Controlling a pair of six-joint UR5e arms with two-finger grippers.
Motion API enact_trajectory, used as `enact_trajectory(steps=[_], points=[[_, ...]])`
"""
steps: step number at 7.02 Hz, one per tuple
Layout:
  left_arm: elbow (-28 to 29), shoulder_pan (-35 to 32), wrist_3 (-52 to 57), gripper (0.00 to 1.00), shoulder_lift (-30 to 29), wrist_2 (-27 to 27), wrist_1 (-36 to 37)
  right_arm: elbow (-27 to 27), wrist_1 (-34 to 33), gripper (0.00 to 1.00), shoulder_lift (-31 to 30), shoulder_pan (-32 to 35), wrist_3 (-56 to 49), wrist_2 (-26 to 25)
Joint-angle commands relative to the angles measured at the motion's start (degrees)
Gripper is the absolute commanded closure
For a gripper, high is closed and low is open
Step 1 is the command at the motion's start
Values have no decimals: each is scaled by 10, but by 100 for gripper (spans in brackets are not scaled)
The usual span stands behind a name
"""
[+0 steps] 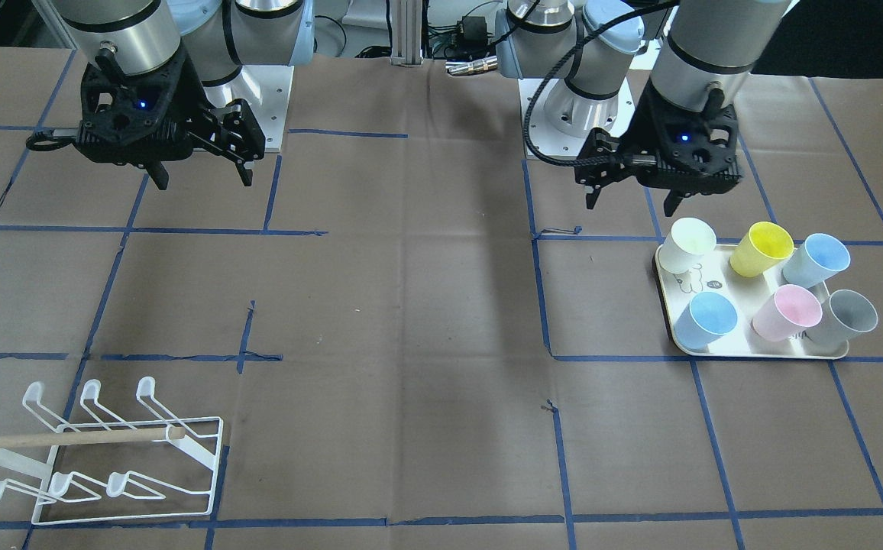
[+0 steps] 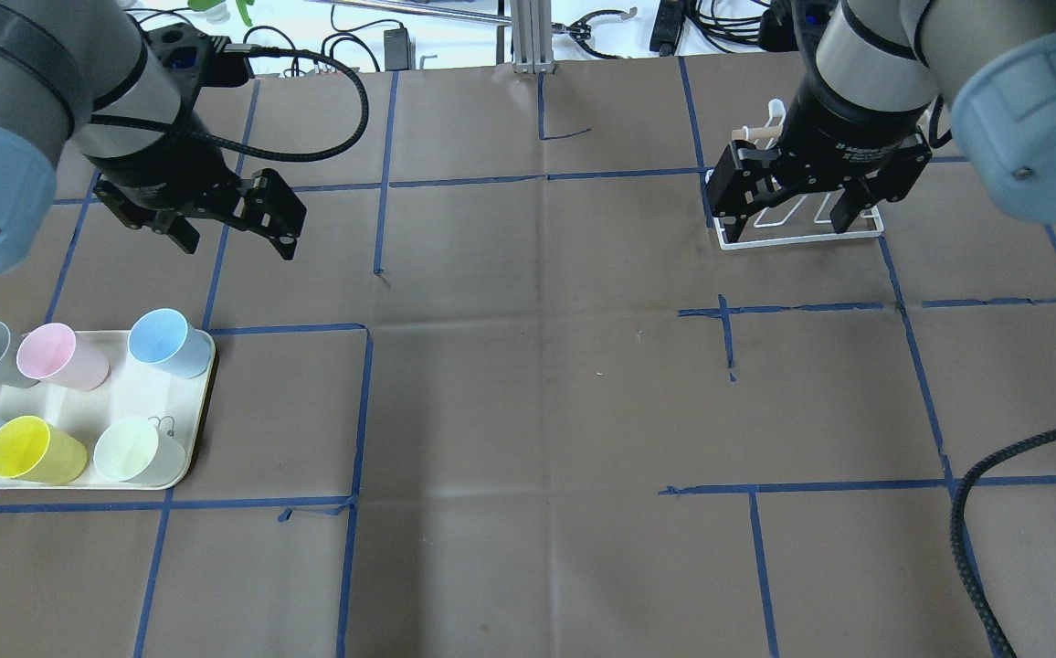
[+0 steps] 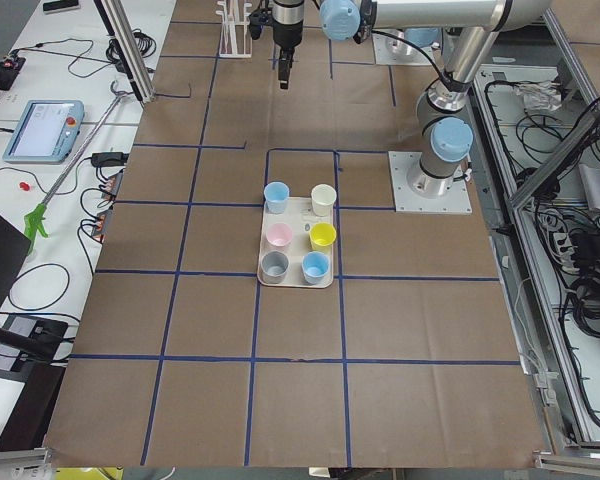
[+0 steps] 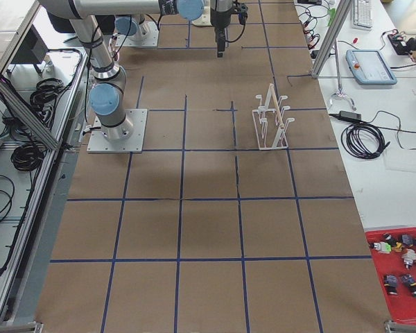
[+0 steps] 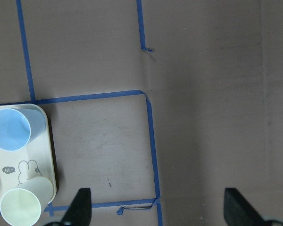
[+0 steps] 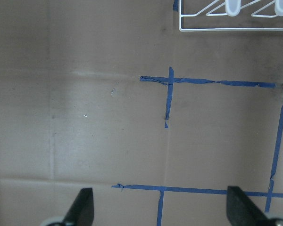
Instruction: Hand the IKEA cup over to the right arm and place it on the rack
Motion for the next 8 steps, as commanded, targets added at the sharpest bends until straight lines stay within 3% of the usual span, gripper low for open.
enact_trajectory(steps=[1, 3, 6, 8], points=[[-21, 116, 101, 0, 6, 2, -1, -2, -4, 0, 3, 0, -1, 0], [-24, 218, 178, 0, 4, 0, -3, -2, -4, 0, 3, 0, -1, 0], [-52, 220, 167, 0, -11, -6, 13, -4, -5, 0, 3, 0, 0, 0], [-85, 206, 163, 0, -29, -5, 81, -6, -7, 0, 3, 1, -1, 1]])
